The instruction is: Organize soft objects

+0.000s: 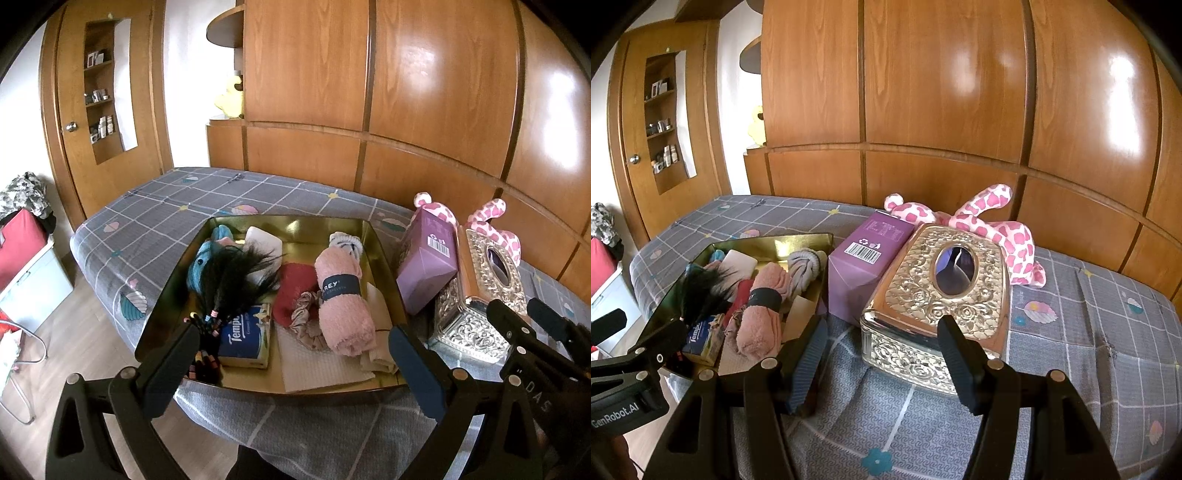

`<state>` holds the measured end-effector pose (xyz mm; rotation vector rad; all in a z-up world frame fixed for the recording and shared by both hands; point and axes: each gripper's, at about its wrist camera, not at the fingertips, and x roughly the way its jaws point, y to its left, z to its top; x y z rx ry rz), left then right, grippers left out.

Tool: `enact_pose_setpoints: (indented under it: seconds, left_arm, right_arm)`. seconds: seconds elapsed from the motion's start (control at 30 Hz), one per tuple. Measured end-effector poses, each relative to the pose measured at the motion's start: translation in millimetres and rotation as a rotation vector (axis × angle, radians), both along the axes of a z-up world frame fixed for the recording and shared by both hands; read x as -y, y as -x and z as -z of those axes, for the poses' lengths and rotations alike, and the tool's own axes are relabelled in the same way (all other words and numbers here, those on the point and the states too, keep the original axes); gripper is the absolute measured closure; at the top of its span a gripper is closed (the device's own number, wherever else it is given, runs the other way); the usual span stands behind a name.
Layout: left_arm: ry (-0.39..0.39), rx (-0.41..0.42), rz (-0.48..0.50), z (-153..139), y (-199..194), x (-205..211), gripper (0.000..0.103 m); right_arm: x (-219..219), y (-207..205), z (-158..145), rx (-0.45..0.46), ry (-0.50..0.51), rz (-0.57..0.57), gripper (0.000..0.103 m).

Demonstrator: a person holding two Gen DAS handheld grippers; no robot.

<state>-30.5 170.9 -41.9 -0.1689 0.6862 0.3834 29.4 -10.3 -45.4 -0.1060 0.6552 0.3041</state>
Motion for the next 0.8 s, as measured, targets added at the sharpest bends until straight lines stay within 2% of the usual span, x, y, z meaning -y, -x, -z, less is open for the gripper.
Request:
enact_pose_setpoints:
  seconds: [0.8]
  left_arm:
    - [0.002,0.0,0.004,1.1,-0.1,1.2,0.0]
  right_arm:
    - [0.3,0.6,0.1,0.002,-0.002,0.008,0.04]
